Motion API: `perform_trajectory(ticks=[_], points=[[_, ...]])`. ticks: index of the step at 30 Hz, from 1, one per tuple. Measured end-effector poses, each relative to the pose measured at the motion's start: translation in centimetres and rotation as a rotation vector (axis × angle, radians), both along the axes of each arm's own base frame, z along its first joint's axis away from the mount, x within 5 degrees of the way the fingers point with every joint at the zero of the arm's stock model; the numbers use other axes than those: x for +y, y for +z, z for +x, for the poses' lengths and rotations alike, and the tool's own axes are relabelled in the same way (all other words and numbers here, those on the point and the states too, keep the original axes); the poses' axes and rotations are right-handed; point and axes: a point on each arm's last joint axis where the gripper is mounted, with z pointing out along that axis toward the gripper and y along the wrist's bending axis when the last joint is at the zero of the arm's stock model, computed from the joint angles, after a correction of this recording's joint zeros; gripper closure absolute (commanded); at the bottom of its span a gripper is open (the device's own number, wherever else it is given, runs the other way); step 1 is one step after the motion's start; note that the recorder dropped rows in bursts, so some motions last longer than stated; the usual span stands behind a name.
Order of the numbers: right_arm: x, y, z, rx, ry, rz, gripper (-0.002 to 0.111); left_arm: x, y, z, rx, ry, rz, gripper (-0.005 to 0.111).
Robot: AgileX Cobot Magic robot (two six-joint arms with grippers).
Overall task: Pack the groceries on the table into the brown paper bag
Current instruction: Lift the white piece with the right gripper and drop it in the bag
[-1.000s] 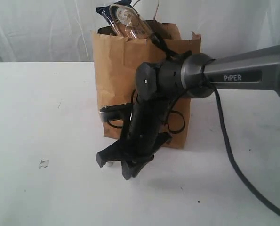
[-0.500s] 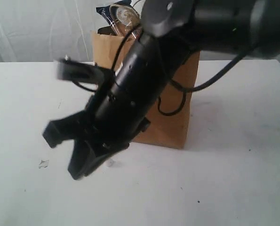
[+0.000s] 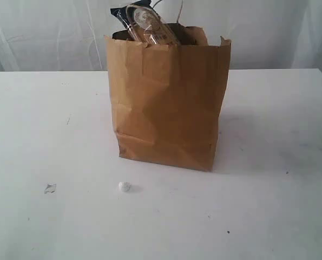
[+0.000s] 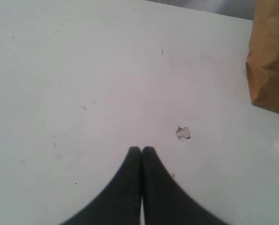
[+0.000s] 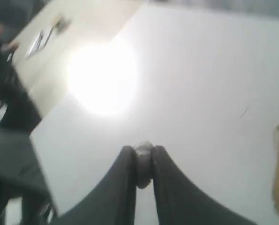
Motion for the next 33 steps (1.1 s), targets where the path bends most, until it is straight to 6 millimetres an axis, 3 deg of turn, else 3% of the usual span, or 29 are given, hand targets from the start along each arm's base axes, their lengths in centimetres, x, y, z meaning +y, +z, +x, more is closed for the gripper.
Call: perform_trajectory(ticks=[4, 7, 15, 19, 25, 29, 33], points=[[-1.5, 0.6, 3.1, -0.135, -0.202, 0.058, 0.097, 0.0, 0.0, 0.0, 0.0, 0.0, 0.0, 0.107], [-1.7, -0.2, 4.5, -0.206, -0.259, -0.004, 0.097, 0.0, 0.0, 0.0, 0.0, 0.0, 0.0, 0.107], [-1.7, -6.1, 8.2, -0.121, -0.358, -0.302, 0.084, 0.0, 0.0, 0.0, 0.0, 0.0, 0.0, 0.107], [-1.6, -7.6, 8.8, -0.065, -0.365, -0.353, 0.077, 0.0, 0.0, 0.0, 0.0, 0.0, 0.0, 0.107], [-1.6, -8.2, 8.7, -0.034, -0.357, -0.385, 0.077, 0.0, 0.0, 0.0, 0.0, 0.0, 0.0, 0.107], [-1.9, -7.3, 8.1, -0.042, -0.359, -0.378, 0.077, 0.0, 0.0, 0.0, 0.0, 0.0, 0.0, 0.107], [-2.7, -4.9, 6.6, -0.081, -0.367, -0.345, 0.079, 0.0, 0.0, 0.0, 0.0, 0.0, 0.0, 0.107]])
